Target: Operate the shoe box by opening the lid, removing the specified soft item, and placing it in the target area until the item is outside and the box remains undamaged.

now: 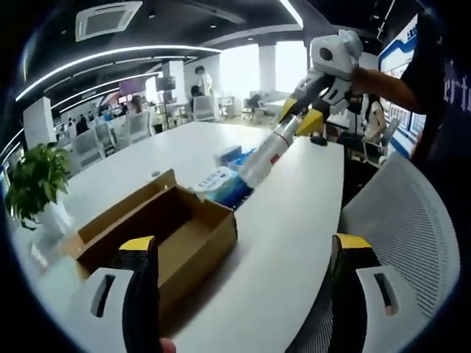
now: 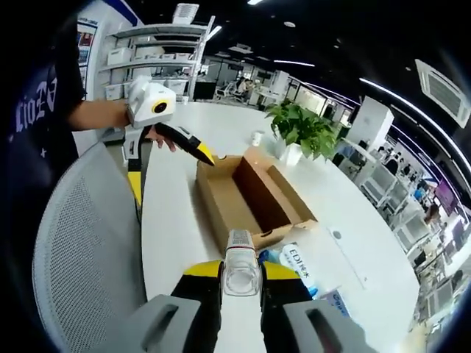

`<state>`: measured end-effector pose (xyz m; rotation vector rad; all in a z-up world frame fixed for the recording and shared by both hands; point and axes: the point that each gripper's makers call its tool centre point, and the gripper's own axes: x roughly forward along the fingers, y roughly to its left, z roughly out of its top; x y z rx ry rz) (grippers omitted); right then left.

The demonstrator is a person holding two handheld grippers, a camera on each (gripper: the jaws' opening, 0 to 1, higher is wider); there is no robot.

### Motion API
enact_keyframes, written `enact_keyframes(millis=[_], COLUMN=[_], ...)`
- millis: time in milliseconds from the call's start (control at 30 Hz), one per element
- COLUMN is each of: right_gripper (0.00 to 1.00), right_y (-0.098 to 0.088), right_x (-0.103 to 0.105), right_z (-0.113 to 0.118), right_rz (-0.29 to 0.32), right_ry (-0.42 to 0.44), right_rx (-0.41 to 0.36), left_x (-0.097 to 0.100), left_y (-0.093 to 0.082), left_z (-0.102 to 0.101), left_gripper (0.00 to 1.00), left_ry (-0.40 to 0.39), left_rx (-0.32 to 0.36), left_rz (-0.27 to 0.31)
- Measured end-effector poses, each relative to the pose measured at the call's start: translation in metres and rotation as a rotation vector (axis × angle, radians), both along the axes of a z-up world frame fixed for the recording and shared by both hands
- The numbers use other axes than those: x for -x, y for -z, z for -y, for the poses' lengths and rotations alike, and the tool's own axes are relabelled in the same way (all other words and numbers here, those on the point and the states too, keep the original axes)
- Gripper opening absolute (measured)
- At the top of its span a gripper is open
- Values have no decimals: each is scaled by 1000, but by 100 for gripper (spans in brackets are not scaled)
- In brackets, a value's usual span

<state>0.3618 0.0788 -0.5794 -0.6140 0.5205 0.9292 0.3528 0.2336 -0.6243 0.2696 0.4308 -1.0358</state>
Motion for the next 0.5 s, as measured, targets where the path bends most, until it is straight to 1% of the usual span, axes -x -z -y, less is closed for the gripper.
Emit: enact_keyframes(millis=[133, 333, 500], right_gripper=[14, 14, 14], right_y=[-3, -10, -14], right_x=[-7, -16, -26], right_z=[4, 6, 9], right_rz=[6, 10, 18], right_ry=[-15, -38, -57], right_rx=[26, 46, 88], left_x=[0, 0, 1], left_y=[-2, -6, -8], left_z=[-5, -13, -21], left_gripper=[99, 99, 99], left_ry=[-21, -63, -96], left_rx=[7, 25, 31], left_rz=[3, 2, 7])
